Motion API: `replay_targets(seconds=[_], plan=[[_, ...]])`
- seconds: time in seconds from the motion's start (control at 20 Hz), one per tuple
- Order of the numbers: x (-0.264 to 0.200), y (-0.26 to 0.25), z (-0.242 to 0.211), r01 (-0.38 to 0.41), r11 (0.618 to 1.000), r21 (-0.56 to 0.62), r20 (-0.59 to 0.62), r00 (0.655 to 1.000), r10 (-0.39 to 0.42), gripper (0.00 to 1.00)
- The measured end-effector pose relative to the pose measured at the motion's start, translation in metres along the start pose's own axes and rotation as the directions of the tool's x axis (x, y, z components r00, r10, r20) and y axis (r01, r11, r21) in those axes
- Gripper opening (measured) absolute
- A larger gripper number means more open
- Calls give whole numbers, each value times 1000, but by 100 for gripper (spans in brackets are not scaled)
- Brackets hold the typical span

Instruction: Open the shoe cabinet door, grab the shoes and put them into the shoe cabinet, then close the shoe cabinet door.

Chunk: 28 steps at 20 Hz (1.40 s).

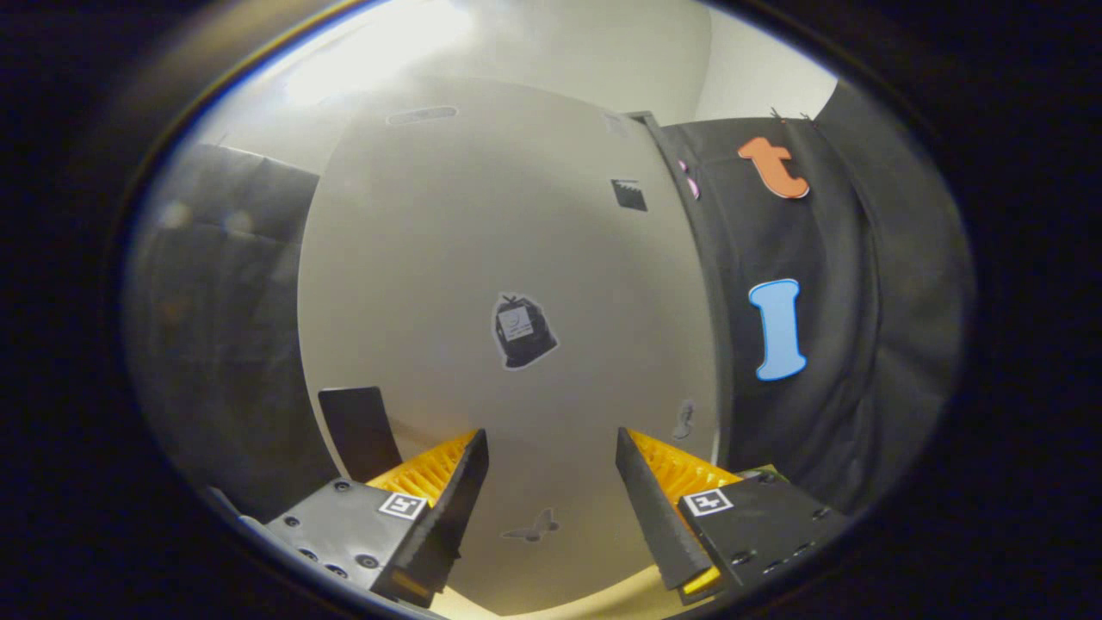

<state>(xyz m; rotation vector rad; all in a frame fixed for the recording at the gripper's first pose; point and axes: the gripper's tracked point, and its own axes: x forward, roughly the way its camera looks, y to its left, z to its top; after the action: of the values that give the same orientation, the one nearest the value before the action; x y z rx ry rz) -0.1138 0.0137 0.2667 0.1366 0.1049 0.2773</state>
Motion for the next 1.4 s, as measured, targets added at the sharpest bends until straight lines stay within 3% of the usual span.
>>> replay_targets(seconds=[0.45,0.85,1.4], plan=[[62,33,-19,19,999,51,-19,1000,-18,91],[76,35,-21,68,996,62,-15,998,-68,92],[93,40,-23,76,995,68,-26,997,-74,92]])
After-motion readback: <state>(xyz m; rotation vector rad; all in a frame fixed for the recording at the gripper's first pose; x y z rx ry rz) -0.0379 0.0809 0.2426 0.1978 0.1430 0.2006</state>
